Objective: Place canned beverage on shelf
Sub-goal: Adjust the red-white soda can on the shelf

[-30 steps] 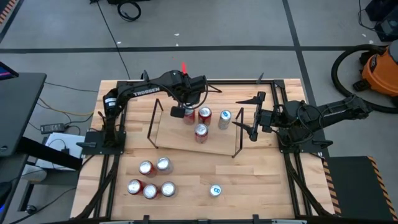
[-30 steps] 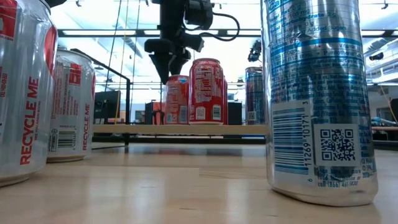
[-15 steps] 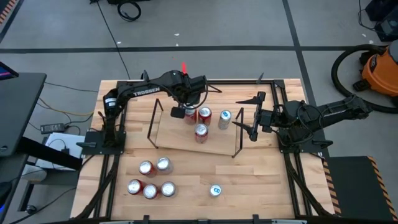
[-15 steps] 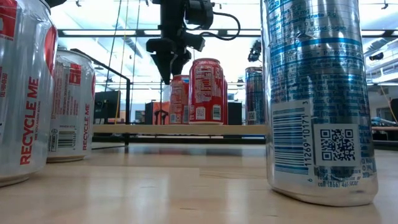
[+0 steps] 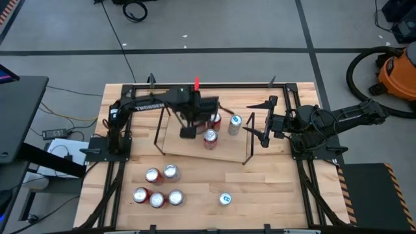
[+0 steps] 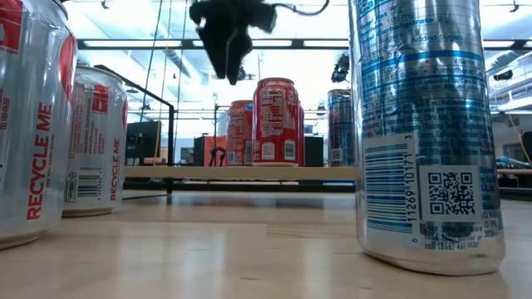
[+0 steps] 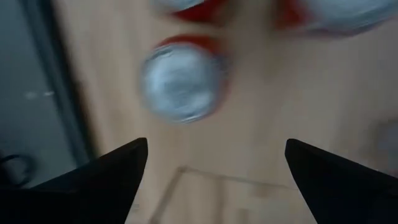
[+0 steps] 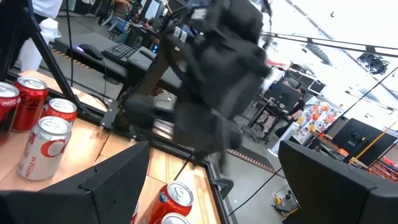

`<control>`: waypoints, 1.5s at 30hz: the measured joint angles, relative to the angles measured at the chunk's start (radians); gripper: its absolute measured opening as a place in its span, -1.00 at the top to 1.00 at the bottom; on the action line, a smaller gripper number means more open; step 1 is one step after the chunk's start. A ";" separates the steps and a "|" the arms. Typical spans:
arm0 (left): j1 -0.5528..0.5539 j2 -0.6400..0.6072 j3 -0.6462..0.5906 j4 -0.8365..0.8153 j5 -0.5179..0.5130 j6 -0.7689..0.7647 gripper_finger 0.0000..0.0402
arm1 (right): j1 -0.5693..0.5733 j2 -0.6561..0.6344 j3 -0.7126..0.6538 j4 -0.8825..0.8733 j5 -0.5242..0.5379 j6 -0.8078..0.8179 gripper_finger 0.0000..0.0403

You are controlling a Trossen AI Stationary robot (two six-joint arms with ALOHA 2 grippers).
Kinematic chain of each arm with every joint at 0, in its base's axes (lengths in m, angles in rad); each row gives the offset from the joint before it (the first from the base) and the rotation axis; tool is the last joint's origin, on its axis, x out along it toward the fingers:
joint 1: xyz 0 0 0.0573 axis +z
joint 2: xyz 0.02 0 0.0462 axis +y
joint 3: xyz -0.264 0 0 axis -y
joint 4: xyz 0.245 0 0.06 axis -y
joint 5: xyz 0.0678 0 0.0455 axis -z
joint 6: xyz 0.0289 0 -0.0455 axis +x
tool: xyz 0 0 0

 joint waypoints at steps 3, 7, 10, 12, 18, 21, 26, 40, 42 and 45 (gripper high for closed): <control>-0.070 0.001 0.007 0.000 0.049 -0.085 -0.95 | 0.000 0.000 0.000 0.000 -0.004 0.000 -0.83; -0.153 0.001 0.007 0.000 0.122 -0.262 -0.95 | 0.000 0.000 0.000 0.000 -0.032 0.003 -0.83; -0.213 0.000 -0.007 0.000 0.165 -0.405 -0.95 | 0.000 0.000 0.000 0.003 -0.065 0.015 -0.83; -0.257 0.000 -0.028 0.000 0.165 -0.481 -0.95 | 0.000 0.000 0.000 0.006 -0.090 0.022 -0.83; -0.413 0.000 -0.132 0.011 0.146 -0.628 -0.95 | 0.000 0.000 0.000 0.020 -0.158 0.042 -0.83; -0.476 -0.001 -0.171 0.009 0.127 -0.684 -0.92 | 0.000 0.000 0.000 0.031 -0.180 0.051 -0.83; -0.535 -0.006 -0.174 0.032 0.071 -0.728 -0.77 | 0.000 0.001 0.000 0.038 -0.184 0.052 -0.83; -0.498 -0.075 -0.214 0.121 -0.081 -0.627 -0.47 | 0.000 0.001 0.000 0.021 -0.182 0.048 -0.83; -0.481 -0.090 -0.214 0.127 -0.082 -0.611 -0.46 | 0.000 0.001 0.000 0.011 -0.178 0.048 -0.83; -0.468 -0.097 -0.214 0.154 -0.082 -0.596 -0.45 | 0.000 0.001 0.000 0.000 -0.162 0.048 -0.83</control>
